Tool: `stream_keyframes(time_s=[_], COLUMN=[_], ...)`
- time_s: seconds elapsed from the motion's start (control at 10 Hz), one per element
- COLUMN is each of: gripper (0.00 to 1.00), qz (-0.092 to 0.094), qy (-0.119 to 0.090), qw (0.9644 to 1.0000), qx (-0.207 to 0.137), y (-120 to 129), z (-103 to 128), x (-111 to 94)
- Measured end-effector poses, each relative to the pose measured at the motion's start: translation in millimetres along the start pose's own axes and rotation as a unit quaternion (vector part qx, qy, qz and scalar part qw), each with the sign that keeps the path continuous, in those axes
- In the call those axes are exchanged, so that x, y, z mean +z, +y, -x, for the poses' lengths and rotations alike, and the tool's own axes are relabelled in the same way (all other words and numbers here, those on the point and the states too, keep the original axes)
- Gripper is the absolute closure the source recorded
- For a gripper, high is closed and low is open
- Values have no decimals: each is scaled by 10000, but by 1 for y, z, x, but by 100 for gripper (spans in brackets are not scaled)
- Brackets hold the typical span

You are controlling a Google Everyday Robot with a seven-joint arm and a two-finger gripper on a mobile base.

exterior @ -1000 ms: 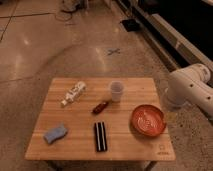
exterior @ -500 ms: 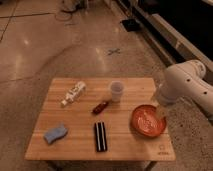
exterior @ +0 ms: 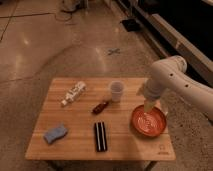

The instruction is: Pick up the ceramic cup

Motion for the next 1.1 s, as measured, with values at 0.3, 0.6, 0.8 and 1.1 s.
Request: stream_keyframes(time_s=[0.3,0.6,0.8,1.1], gripper=[35,35,35,35], qz=[-49,-74,-19,16], qy=[-32,-43,-7,-14], qw=[9996,9986,9978,9973], qx=[-269,-531,-670,-727], y=[-36,-61,-73,-90], z=[14,30,38,46], x=[15,27,40,55])
